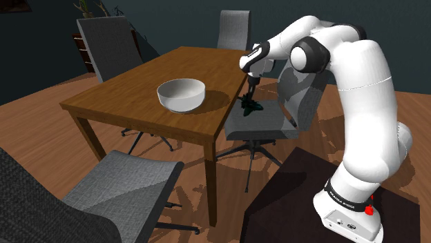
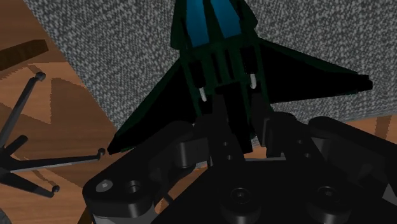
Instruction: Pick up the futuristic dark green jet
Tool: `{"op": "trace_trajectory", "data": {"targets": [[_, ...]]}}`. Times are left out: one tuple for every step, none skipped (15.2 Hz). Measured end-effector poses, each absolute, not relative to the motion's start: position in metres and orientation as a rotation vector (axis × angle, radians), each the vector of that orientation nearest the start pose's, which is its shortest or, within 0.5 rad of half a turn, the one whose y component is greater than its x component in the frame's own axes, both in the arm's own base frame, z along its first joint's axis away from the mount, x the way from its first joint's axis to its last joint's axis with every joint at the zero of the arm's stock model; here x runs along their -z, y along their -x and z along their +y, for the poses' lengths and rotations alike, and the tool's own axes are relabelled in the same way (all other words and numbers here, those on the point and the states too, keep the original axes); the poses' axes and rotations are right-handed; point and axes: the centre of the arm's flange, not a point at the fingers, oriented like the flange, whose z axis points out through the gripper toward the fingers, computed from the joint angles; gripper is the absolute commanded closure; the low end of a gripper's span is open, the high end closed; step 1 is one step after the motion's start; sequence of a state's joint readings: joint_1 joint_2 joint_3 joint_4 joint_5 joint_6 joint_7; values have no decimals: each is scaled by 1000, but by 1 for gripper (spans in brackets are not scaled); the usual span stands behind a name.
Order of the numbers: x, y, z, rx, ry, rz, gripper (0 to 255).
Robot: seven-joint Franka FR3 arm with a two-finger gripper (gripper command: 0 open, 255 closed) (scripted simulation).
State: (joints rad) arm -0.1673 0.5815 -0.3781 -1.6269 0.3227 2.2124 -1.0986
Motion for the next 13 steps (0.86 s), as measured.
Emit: {"op": "trace_trajectory", "data": {"targets": [[-310,-614,-321,126,3066,-666,255],[-315,-614,-320,126,3066,-666,255],[-320,-613,-321,126,3066,-666,255],[-327,-612,-321,126,3066,-666,255],[-331,-613,-320,126,3066,-666,255],[-336,-613,-321,126,3066,-666,255],[-340,-614,-321,126,3066,-666,255],[-346,-615,-319,125,3066,-666,255],[-352,-614,-320,126,3066,-666,255],[-357,-613,-320,126,3066,-666,255],[-363,-614,-319,126,3066,-666,255],[-366,-614,-320,126,3066,-666,255],[-370,-614,-320,125,3066,-666,255]]}}
